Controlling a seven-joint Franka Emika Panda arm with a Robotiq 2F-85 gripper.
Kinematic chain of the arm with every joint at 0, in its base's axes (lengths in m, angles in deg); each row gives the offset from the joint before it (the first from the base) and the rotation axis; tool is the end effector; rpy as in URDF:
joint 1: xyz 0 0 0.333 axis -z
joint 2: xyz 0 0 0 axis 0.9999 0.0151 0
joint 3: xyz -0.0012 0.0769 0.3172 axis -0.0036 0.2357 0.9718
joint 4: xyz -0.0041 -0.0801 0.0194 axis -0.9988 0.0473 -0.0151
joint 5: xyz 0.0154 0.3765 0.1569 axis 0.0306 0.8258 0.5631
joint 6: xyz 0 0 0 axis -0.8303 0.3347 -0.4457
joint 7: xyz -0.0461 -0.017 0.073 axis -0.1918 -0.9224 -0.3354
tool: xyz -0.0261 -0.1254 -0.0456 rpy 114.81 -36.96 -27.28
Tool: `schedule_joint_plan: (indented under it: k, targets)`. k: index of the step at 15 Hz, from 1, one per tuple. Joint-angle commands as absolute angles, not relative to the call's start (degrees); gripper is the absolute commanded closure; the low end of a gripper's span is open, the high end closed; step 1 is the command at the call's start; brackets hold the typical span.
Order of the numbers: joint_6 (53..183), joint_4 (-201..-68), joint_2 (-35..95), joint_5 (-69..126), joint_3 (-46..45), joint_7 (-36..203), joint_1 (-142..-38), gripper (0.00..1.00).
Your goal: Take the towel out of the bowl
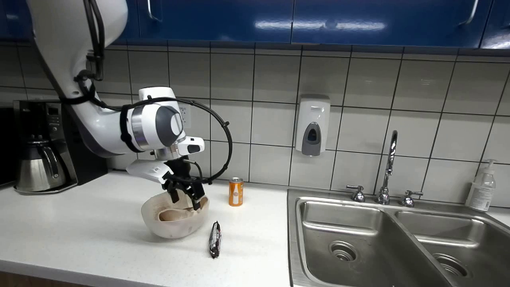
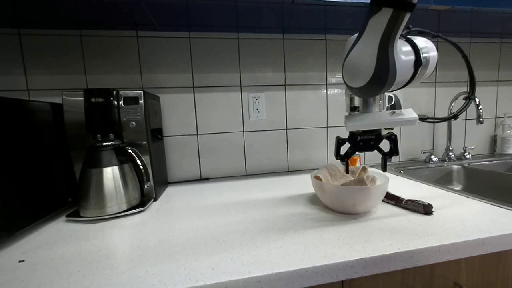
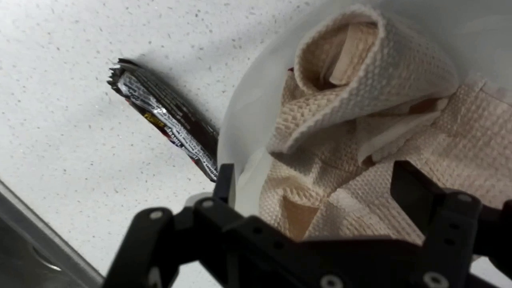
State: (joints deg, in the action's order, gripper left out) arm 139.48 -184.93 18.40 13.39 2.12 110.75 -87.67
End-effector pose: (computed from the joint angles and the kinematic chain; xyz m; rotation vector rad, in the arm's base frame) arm 0.4999 -0.0185 0.2367 2.9793 -0.4994 0.2820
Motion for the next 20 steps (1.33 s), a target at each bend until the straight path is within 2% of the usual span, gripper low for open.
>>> schedule_joint_plan:
  k: [1, 9, 20]
  targets:
    - [140.4, -183.1, 20.6, 13.3, 1.1, 113.5, -89.8, 0.00]
    - [144.0, -182.0, 25.7, 14.8, 0.1, 117.5, -94.0, 0.00]
    - [146.8, -184.8, 25.0, 18.2, -2.1, 114.5, -95.4, 0.00]
